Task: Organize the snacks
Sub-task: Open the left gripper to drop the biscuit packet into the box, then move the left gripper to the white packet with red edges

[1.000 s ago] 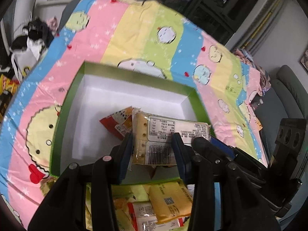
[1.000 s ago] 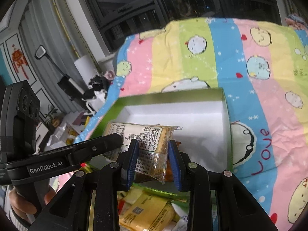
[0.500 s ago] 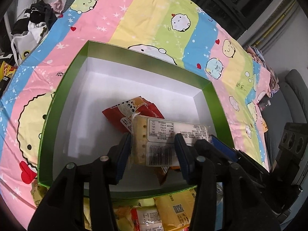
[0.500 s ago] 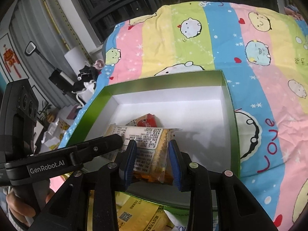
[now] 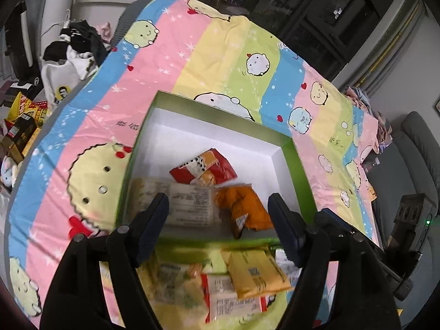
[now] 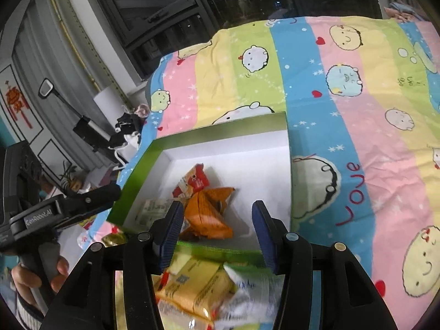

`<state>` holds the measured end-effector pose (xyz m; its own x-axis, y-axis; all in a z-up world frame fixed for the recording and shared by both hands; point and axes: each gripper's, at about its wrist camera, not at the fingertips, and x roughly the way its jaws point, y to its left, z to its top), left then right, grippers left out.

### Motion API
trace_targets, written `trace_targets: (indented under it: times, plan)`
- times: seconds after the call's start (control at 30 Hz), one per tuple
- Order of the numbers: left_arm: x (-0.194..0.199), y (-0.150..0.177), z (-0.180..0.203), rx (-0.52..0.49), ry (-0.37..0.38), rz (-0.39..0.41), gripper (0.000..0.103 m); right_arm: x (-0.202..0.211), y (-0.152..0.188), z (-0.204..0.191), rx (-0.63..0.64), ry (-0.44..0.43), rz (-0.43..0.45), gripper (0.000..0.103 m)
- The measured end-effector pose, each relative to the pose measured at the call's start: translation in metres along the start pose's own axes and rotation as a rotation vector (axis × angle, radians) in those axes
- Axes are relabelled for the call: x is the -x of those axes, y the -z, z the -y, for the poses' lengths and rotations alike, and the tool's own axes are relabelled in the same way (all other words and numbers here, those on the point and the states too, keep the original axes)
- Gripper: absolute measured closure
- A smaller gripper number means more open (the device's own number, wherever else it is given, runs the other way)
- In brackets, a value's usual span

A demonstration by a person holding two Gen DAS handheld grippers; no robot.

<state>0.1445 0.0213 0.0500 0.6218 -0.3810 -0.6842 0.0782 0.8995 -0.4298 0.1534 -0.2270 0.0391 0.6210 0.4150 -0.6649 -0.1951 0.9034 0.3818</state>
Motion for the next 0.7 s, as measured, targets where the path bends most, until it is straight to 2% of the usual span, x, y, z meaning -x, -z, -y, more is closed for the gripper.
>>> trace_targets:
  times: [0.17, 0.27, 0.43, 0.5, 0.6, 0.7]
  plan:
    - [0.02, 0.018, -0.006, 0.004, -0.021, 0.008, 0.025, 0.021, 0.017, -0.003, 0.018, 0.003, -0.001, 0.051]
    - [0.029, 0.031, -0.01, 0.004, -0.063, 0.013, 0.023, 0.033, 0.026, -0.005, 0.034, 0.004, -0.002, 0.051]
    - [0.042, 0.054, -0.024, 0.041, -0.063, -0.001, 0.023, 0.051, 0.042, -0.01, 0.055, 0.0, -0.01, 0.051]
    - [0.045, 0.065, -0.028, 0.05, -0.066, -0.016, 0.019, 0.056, 0.05, -0.013, 0.067, -0.003, -0.026, 0.05]
    - [0.049, 0.083, -0.032, 0.058, -0.057, -0.043, 0.017, 0.064, 0.064, -0.017, 0.091, -0.013, -0.047, 0.042]
    - [0.049, 0.098, -0.035, 0.051, -0.054, -0.07, 0.016, 0.066, 0.076, -0.021, 0.104, -0.034, -0.069, 0.04]
